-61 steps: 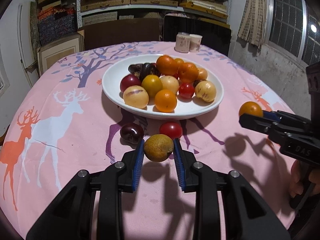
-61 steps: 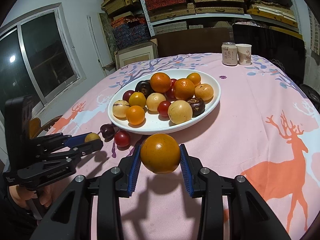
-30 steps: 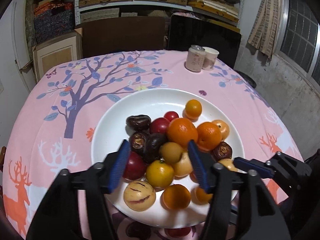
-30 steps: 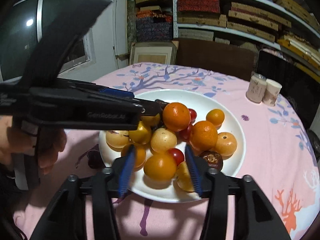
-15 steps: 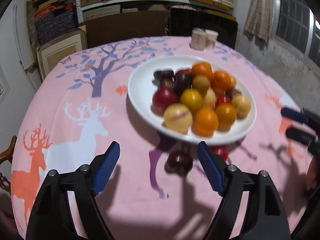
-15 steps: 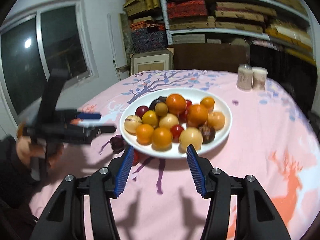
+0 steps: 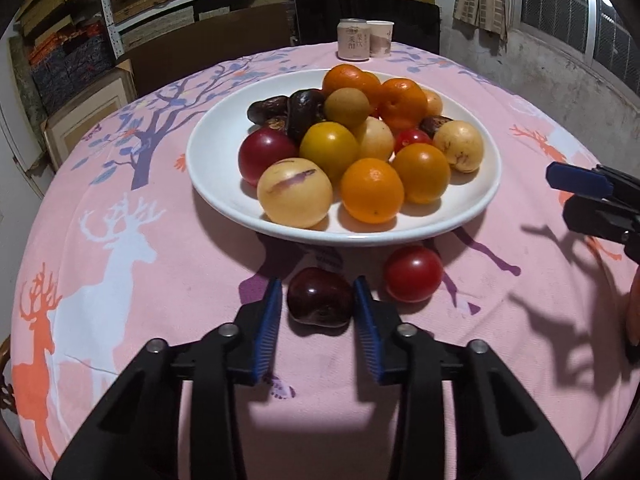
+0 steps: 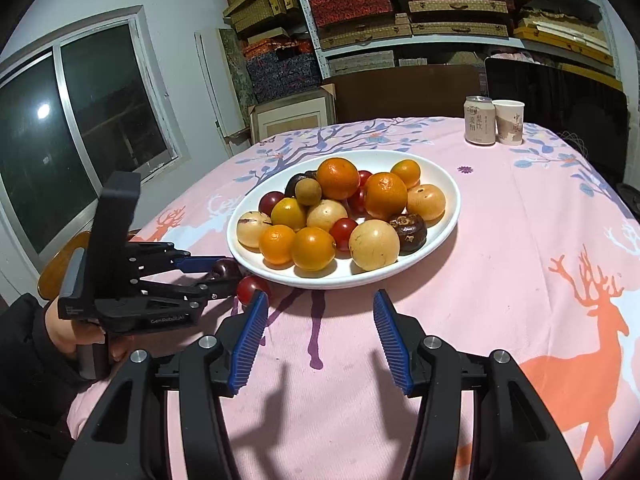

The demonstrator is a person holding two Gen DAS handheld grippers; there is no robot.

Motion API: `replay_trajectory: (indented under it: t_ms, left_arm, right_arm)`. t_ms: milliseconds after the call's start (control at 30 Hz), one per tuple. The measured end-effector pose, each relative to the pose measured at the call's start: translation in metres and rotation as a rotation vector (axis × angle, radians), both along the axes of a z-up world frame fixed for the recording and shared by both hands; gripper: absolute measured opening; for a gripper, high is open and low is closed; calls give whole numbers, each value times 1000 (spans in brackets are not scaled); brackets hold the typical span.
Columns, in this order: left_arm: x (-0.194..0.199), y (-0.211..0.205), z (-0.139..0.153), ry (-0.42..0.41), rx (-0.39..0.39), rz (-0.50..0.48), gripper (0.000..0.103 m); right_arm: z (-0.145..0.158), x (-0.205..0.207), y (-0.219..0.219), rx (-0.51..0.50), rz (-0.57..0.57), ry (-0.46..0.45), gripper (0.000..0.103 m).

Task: Organize fruits
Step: 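Grasp a dark mangosteen with the left tool while the right tool grasps a red tomato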

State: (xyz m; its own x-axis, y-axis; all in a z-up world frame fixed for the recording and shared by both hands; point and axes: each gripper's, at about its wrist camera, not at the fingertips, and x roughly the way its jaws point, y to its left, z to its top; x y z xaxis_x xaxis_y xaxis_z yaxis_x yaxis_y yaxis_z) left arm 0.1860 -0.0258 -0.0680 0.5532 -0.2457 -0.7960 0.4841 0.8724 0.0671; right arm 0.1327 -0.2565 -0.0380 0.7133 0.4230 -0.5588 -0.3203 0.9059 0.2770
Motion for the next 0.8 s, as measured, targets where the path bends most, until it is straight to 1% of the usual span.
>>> replay_trajectory:
  t_ms: [33,100,167,233,333,433,500,667,700,767,800]
  left_arm:
    - [1,3,0,11,-20,6,32]
    - [3,10,1,28,-66,23,32]
    - [1,18,5,20,-107,46,32]
    - [0,25,12,-6,-140,69,32]
    - [-2,40,27,-72,-196,130,32]
    - [0,57,37,-105,-252,197,32]
    - [3,65,38,-97,-268,225,32]
    - [6,71,35,-74,-273,238,32]
    - [6,71,35,-74,-272,236,32]
    - [5,70,35,-78,-267,229,32]
    - [4,69,35,-79,-262,226,32]
  right_arm:
    - [0,1,0,1,1,3,55]
    - [-1,1,0,0,5,6,55]
    - [-1,1,2,-4,10,6,55]
    - [-1,2,6,-16,21,8,55]
    - [-1,3,23,-42,65,37,55]
    - [-3,9,54,-117,107,68,55]
    - [-5,17,72,-159,120,87,55]
    - [-14,42,95,-153,148,133,54]
    - [-17,47,98,-153,150,147,49]
    - [-20,51,104,-164,145,154,47]
    - [-21,52,105,-168,140,154,41]
